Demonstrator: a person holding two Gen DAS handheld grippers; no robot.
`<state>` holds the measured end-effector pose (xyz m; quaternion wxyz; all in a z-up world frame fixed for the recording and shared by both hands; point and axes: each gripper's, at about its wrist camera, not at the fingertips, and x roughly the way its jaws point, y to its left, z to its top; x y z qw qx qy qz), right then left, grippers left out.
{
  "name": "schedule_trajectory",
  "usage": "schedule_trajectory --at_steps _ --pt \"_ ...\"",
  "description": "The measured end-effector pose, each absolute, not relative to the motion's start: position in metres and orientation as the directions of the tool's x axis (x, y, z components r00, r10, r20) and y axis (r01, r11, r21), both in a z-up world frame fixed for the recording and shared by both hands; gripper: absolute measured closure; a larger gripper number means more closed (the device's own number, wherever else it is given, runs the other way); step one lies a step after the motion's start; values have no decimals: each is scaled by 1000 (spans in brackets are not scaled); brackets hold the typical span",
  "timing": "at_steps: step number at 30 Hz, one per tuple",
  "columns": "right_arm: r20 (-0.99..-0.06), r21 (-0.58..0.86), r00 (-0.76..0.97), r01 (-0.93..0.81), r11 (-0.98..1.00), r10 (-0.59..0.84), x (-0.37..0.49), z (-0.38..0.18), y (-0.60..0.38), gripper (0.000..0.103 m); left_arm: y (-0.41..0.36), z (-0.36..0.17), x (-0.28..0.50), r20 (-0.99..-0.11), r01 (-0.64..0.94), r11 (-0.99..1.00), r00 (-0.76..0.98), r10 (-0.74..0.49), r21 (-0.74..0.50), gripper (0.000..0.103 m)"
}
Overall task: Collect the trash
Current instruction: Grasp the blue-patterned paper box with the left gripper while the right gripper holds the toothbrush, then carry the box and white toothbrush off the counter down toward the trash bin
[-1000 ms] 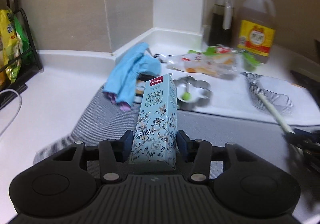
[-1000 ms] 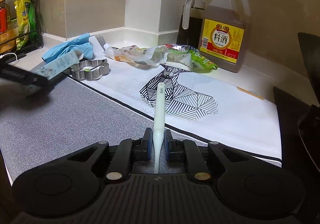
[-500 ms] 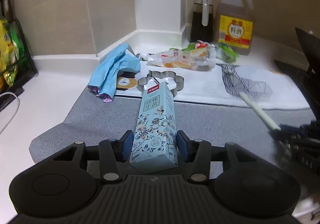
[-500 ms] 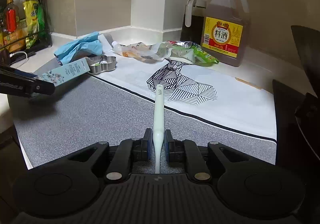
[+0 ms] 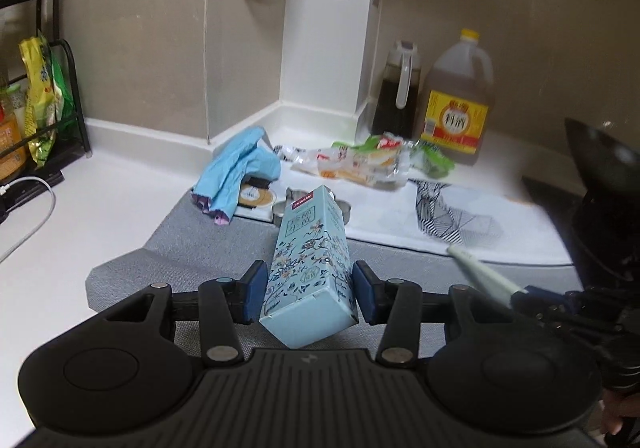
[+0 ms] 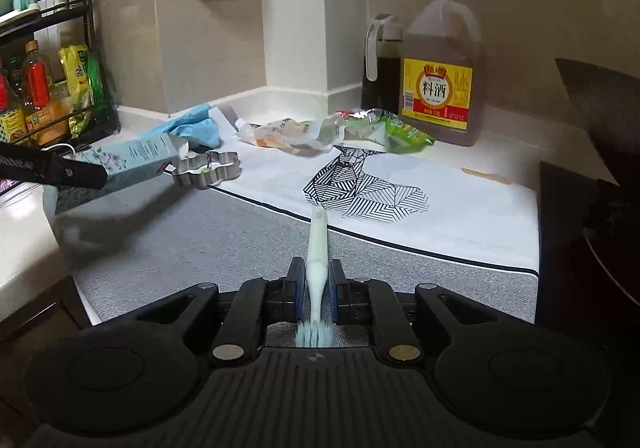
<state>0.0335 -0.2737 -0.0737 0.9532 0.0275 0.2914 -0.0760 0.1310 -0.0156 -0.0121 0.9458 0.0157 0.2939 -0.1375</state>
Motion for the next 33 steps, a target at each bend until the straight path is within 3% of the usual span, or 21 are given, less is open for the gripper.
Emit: schedule_trajectory --at_steps 21,33 --pt "-484 6 875 12 1000 -7 -21 -38 -217 90 26 1 18 -507 244 969 829 -234 -49 51" --pt "-440 -17 885 -179 984 154 -72 -10 -154 90 75 -13 -59 -547 137 988 823 -152 -68 51"
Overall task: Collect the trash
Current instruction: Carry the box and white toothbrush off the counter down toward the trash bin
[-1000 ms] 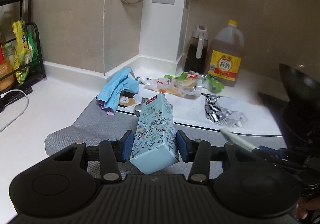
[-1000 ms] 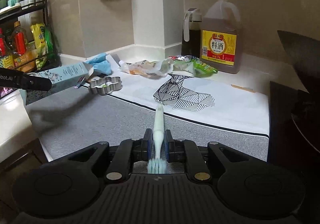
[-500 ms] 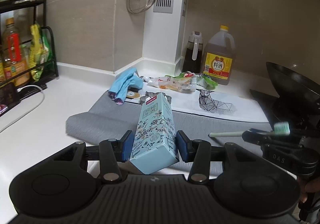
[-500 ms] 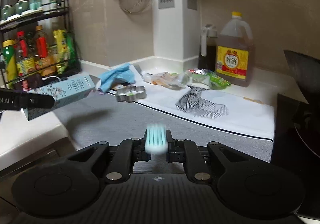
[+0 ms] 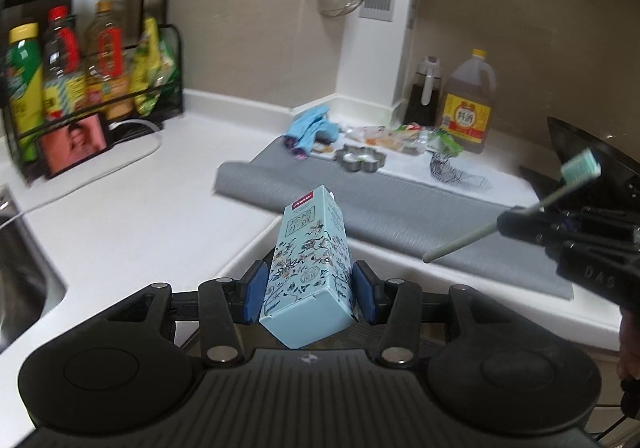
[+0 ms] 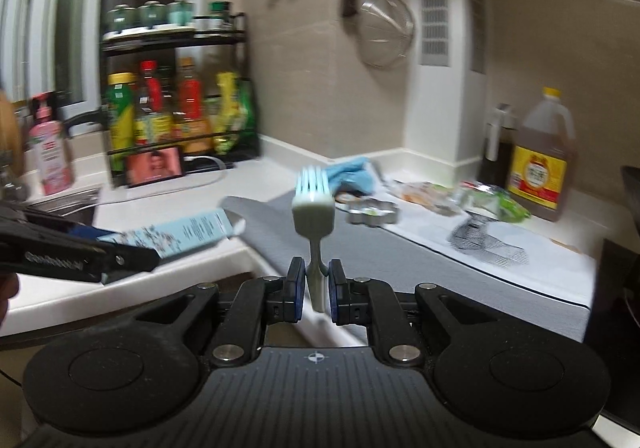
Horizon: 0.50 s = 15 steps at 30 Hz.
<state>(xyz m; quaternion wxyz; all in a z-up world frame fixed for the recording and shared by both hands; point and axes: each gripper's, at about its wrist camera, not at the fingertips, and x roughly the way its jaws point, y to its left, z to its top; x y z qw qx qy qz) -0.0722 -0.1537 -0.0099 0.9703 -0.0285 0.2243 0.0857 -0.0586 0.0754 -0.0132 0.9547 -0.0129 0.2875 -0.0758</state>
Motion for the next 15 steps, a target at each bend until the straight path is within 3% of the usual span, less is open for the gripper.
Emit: schedule_trajectory --at_steps 5,15 --pt "-448 -22 868 -250 968 214 -87 -9 -130 90 87 -23 -85 -549 108 993 828 -113 -42 51" --pt "-527 -35 813 -312 949 247 -97 -37 -100 90 95 -58 -106 -609 79 991 783 -129 -108 51"
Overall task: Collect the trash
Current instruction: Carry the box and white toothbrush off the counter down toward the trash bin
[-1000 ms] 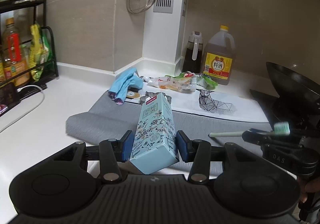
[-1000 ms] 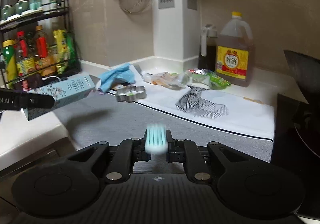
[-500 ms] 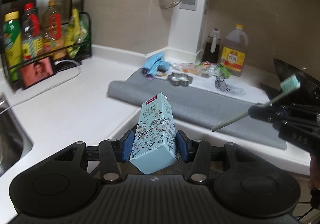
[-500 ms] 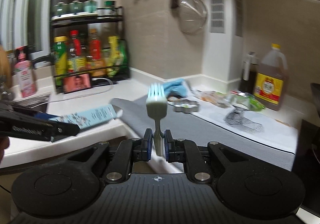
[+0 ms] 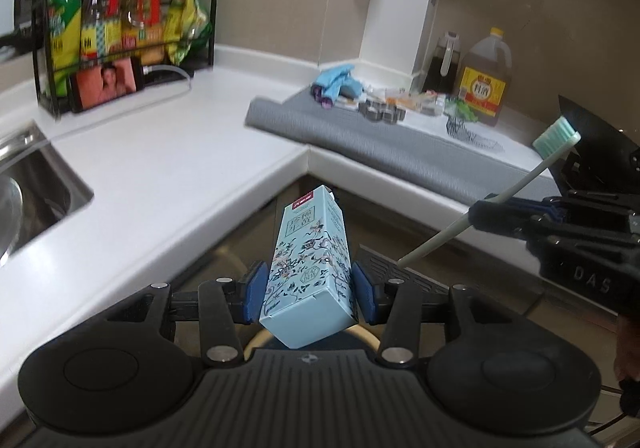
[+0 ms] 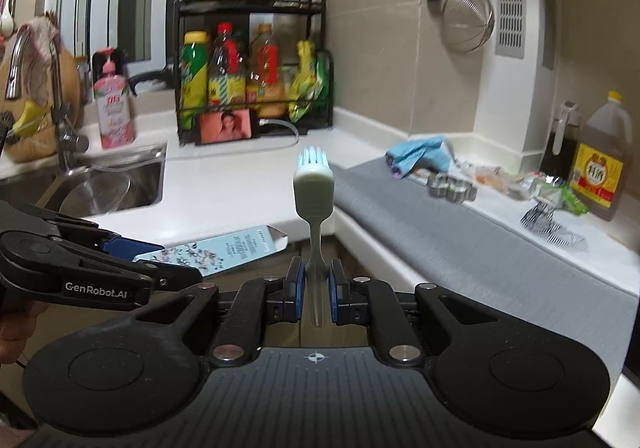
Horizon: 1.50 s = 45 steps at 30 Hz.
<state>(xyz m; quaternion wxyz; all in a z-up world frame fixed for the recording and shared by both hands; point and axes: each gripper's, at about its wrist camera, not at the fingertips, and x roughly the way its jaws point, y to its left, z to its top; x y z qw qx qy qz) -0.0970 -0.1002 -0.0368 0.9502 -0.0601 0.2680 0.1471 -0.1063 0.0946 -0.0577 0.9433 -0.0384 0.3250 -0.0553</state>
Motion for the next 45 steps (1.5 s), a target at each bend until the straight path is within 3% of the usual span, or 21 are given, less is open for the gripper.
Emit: schedule_trajectory --at_steps 12,45 --pt "-658 -18 722 -298 954 213 -111 -98 -93 90 92 -99 -110 -687 40 991 717 -119 -130 51" --pt "-674 -27 707 -313 949 215 -115 -105 -91 90 87 -94 -109 -685 48 994 721 -105 -101 51"
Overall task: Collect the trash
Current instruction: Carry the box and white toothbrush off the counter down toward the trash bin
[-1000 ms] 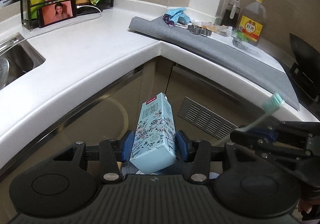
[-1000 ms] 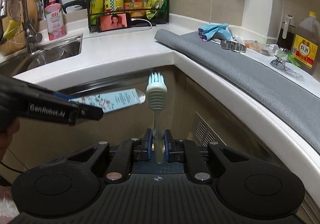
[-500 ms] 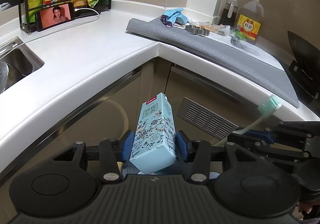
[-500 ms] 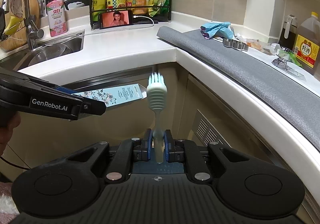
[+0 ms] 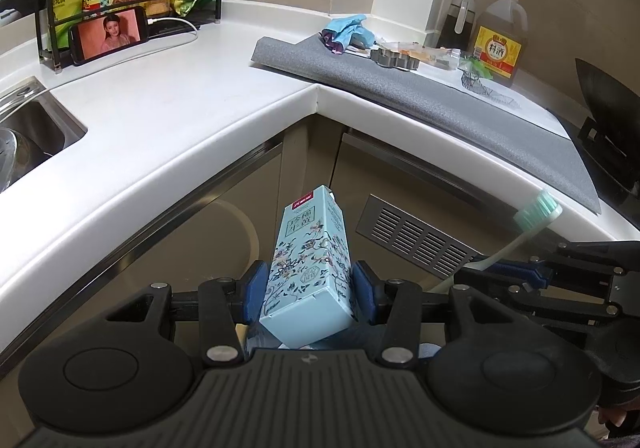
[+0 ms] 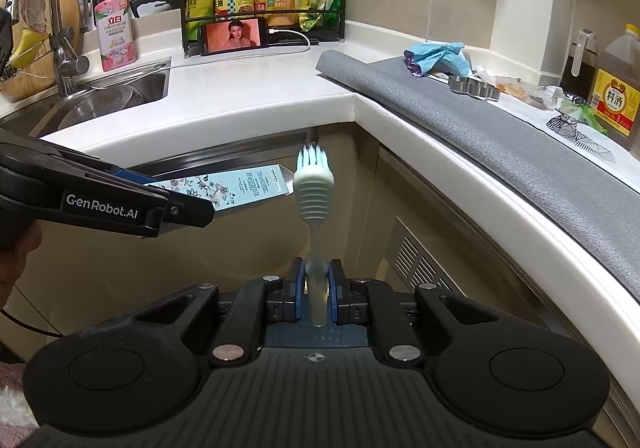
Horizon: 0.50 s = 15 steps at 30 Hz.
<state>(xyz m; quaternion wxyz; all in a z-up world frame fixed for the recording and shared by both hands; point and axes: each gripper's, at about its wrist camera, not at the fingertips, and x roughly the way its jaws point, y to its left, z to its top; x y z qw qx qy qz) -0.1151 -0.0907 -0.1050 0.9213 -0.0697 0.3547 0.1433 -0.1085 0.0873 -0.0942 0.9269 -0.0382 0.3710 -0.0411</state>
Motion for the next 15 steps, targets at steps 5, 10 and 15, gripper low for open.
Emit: schedule_trajectory --at_steps 5,10,15 --pt "-676 -25 704 -317 948 218 -114 -106 -91 90 87 -94 -107 -687 47 994 720 -102 -98 51" --pt "-679 -22 701 -317 948 219 -114 -107 -92 90 86 -94 -106 -690 47 994 717 -101 -97 51" --pt "-681 -17 698 -317 948 221 -113 -108 -94 90 85 -94 -106 -690 53 995 717 -99 -89 51"
